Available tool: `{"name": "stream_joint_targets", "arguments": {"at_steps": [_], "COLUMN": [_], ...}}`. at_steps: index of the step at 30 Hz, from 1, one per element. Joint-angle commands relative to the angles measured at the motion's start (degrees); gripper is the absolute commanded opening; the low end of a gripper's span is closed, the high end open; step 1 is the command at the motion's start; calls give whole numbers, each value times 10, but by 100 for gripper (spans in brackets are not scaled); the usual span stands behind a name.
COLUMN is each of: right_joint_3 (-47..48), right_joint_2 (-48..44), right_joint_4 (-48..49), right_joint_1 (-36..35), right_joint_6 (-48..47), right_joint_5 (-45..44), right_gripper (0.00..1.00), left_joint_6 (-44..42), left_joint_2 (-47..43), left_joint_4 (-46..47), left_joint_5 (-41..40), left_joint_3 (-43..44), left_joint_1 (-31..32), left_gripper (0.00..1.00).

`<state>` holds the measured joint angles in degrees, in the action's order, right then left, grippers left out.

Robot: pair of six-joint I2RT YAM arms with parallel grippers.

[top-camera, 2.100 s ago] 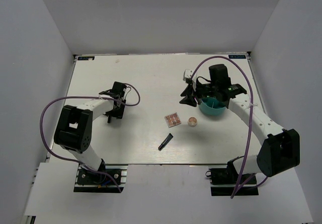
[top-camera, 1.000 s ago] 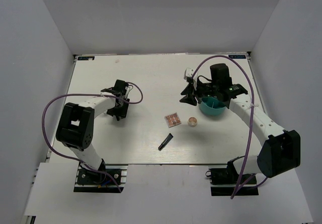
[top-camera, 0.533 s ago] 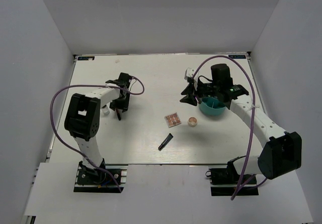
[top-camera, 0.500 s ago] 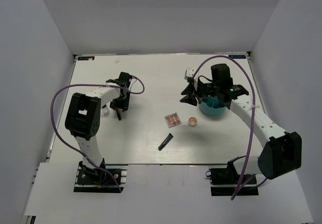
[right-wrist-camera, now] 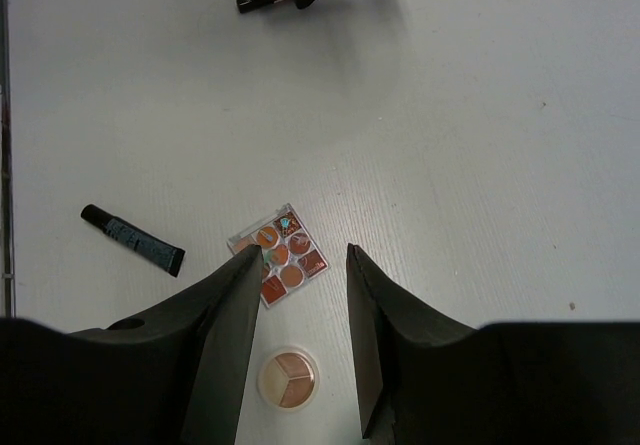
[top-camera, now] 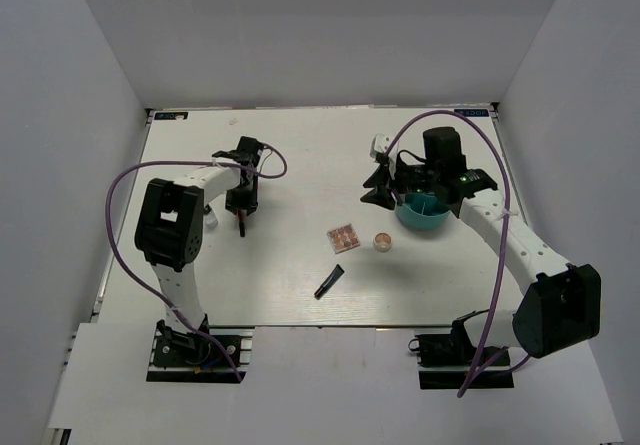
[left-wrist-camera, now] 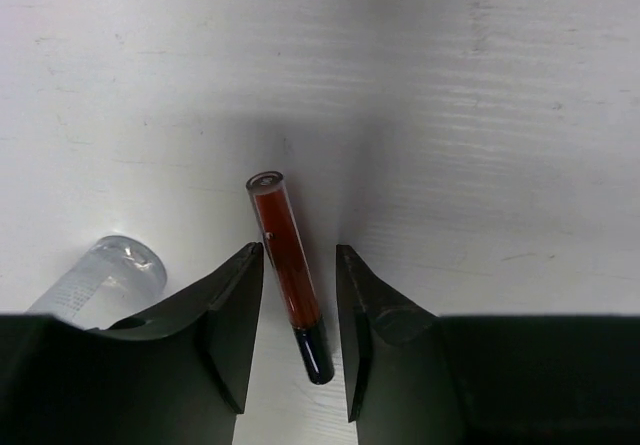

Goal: Organize the makeup

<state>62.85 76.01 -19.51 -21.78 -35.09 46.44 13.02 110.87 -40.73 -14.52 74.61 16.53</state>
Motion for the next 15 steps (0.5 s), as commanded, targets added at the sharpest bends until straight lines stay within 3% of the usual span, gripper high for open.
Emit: {"name": "stream_joint_targets", "arguments": {"at_steps": [1, 7, 15], "right_joint_3": [0, 3, -5], "right_joint_2": [-17, -16, -24], "right_joint_4": [10, 10, 12], "right_joint_1": [5, 5, 16], "right_joint_6": [-2, -1, 5], "right_joint_5": [4, 1, -8], "right_gripper": [46, 46, 46], "left_joint_6": [32, 47, 61], "left_joint_2": [67, 78, 35], "left_joint_4": [28, 33, 98], "left_joint_5": [70, 97, 179], "left_joint_3": [-19, 1, -51], "left_joint_1": [-6, -6, 7], "left_gripper": [44, 32, 15]}}
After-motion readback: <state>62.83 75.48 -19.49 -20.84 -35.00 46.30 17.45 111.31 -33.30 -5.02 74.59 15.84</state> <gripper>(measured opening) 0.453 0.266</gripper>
